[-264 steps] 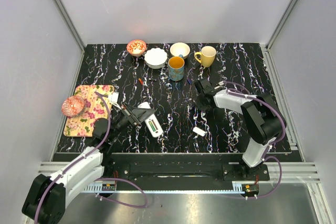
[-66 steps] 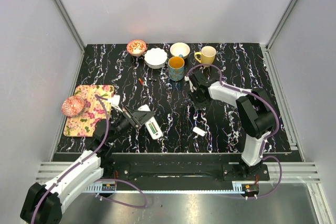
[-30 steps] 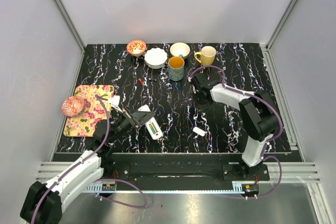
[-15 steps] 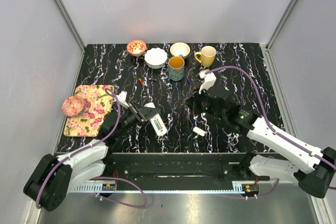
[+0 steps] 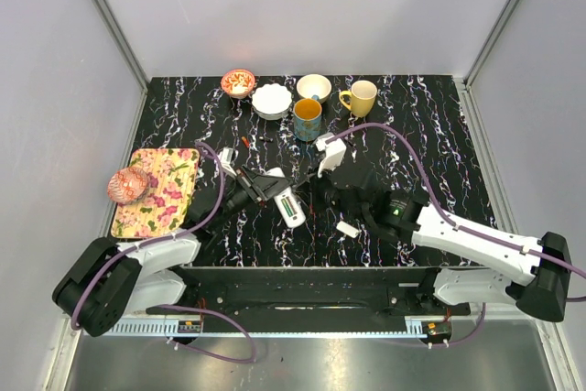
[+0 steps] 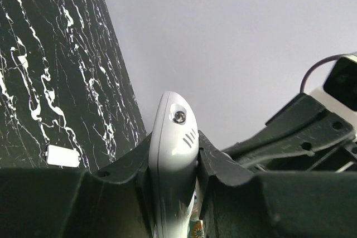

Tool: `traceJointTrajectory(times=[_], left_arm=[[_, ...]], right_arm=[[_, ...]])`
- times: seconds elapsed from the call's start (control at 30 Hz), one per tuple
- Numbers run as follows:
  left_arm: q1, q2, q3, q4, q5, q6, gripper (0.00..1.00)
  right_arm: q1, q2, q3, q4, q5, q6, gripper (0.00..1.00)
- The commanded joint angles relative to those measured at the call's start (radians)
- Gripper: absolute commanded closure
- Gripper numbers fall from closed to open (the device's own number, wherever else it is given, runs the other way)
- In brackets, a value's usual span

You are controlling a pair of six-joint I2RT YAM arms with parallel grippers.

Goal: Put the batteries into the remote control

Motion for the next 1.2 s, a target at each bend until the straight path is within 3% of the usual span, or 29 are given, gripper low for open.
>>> traceJointTrajectory(times=[0.0, 0.8, 1.17], left_arm=[[-0.011, 0.02, 0.059, 0.095, -0.041, -0.031, 1.0], [-0.02, 0.066, 0.098, 0.049, -0.035, -0.092, 1.0], [-0.021, 0.073, 0.105, 0.061, -0.027, -0.089, 1.0]], right_arm=[[0.03, 0.004, 0.075, 0.077, 0.067, -0.039, 1.0], [0.06, 0.057, 0.041, 0.048, 0.124, -0.11, 1.0], [0.062, 0.08, 0.078, -0.099, 0.087, -0.161, 1.0]])
